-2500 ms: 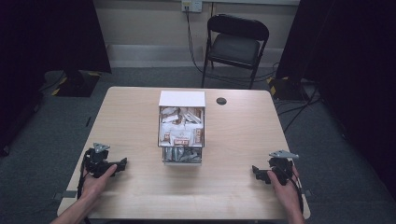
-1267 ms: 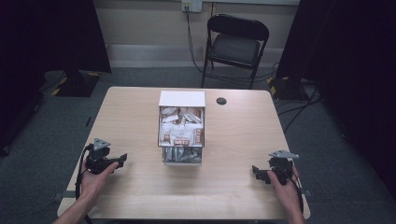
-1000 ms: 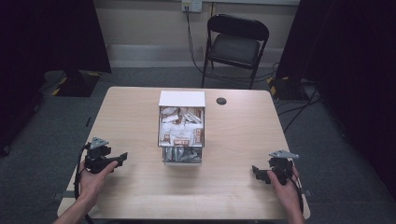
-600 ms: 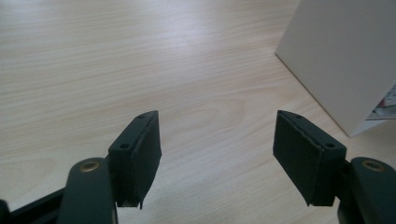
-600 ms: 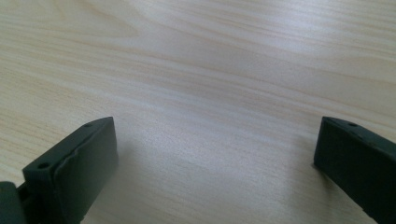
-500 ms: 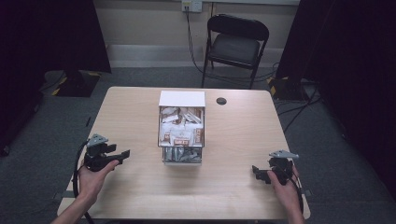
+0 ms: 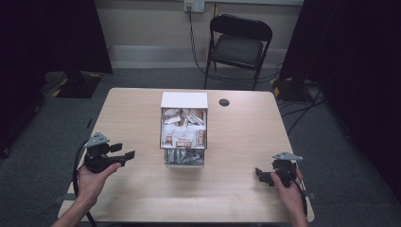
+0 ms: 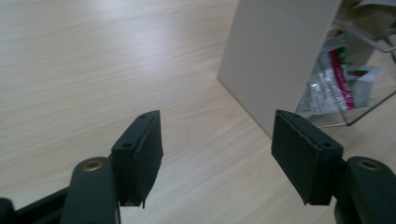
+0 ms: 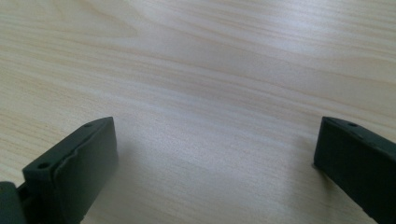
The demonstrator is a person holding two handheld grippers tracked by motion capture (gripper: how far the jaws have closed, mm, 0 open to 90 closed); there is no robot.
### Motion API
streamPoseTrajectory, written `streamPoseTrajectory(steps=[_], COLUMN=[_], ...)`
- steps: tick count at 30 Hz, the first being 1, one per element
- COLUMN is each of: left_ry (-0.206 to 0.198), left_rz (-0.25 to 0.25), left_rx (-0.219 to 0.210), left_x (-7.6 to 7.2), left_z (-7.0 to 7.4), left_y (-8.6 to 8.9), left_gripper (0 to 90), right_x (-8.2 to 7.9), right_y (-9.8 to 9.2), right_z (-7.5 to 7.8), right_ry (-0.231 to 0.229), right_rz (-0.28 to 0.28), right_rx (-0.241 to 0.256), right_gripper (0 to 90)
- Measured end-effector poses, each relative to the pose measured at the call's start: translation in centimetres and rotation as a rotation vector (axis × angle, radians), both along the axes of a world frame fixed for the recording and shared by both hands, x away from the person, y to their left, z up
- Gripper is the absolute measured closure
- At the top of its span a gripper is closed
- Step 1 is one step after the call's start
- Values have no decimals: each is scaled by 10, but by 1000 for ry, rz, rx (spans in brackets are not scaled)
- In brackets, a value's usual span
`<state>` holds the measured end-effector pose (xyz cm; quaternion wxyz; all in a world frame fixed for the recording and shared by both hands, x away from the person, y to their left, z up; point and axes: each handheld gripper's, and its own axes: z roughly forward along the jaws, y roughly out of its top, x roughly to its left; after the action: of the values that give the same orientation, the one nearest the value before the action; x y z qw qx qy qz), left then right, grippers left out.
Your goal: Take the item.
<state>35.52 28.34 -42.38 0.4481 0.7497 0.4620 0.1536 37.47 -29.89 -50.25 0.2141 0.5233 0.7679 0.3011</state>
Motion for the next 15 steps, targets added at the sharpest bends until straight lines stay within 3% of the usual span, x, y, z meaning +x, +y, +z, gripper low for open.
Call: streamPoseTrajectory(steps=[2, 5, 13, 15], left_ry=[-9, 14, -38, -43], left_rz=[-24, -40, -81, -104], left_rx=[-28, -85, -95, -76], left_x=[-1, -2, -1, 0], left_z=[4, 11, 33, 37], left_y=[-2, -5, -14, -18], left_gripper=[342, 341, 360, 357], right_x=[0, 0, 0, 0], right_y=[0, 0, 0, 0], right_z=[0, 0, 0, 0], right_ry=[0, 0, 0, 0], right_rz=[0, 0, 0, 0], right_rx=[0, 1, 0, 0], right_gripper=[0, 0, 0, 0])
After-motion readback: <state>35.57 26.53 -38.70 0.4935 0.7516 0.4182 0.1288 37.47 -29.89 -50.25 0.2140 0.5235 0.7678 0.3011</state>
